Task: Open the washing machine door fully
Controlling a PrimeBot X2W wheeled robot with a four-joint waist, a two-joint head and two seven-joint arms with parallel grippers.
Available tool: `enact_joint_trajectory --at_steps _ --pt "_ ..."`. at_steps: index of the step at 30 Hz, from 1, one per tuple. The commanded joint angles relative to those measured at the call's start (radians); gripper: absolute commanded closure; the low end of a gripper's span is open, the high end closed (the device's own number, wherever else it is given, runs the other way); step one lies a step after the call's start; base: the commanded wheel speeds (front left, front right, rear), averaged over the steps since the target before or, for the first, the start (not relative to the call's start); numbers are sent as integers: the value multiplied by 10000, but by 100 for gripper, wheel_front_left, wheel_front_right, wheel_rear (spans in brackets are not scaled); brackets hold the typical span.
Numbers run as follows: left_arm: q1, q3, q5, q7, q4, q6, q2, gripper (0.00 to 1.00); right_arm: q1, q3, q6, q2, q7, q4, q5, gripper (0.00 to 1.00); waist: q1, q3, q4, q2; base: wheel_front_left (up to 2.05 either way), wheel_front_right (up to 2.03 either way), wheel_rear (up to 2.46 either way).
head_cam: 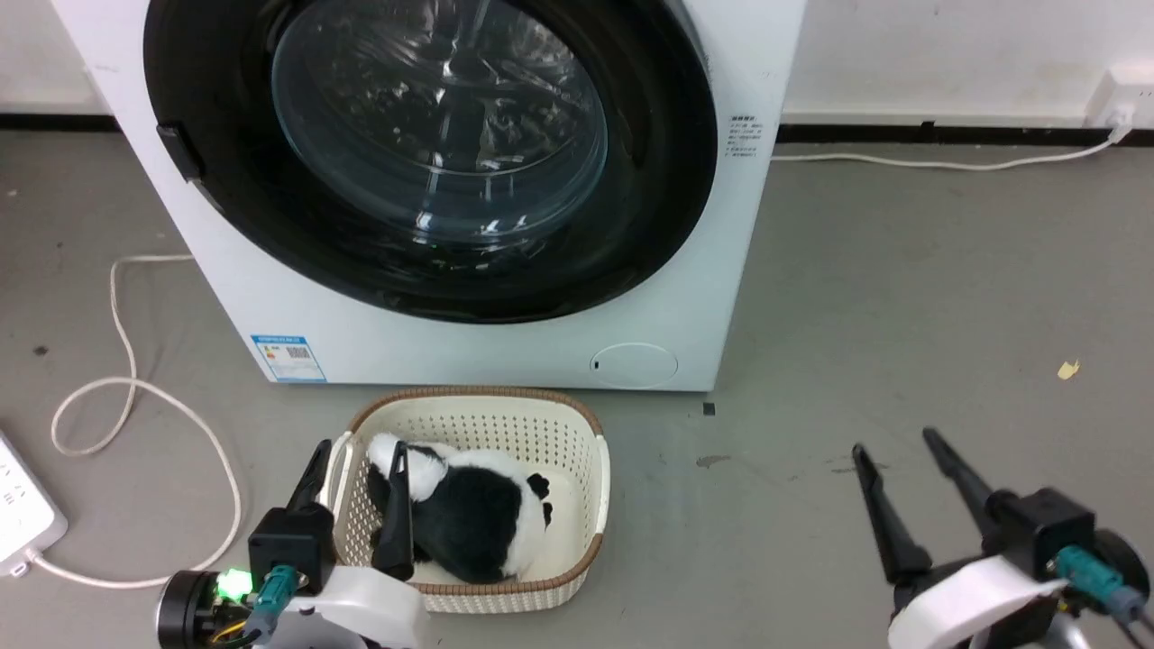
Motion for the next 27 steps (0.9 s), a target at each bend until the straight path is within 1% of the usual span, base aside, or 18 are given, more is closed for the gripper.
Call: enact_joint_trajectory --at_steps 1,11,18,19,20,23,27 --pt "-136 -75 18 -103 -81 66 3 0 -281 -38 -2 -130 -100 -69 168 0 0 103 33 0 0 0 0" --pt "-414 -378 20 -312 -208 282 4 0 -1096 -294 -3 -474 -60 -195 1089 0 0 619 241 0 0 0 0" --pt "-544 -686 -31 -458 -314 511 4 0 -1782 -535 -3 -714 128 -274 1857 0 0 972 484 0 0 0 0" --pt "-567 -734 -35 -479 -327 540 4 0 -1888 -565 -3 -743 190 -279 1994 5 0 1028 523 0 0 0 0" --pt "-592 -780 -39 -500 -338 570 4 0 -2005 -610 -3 -752 257 -278 2165 23 0 1081 563 0 0 0 0" --pt "-664 -897 -56 -562 -376 665 4 0 -2373 -753 -4 -850 421 -264 2541 100 0 1235 677 0 0 0 0" --pt "-754 -1055 -78 -646 -428 793 5 0 -2925 -951 -4 -919 611 -148 3031 100 0 1431 809 0 0 0 0"
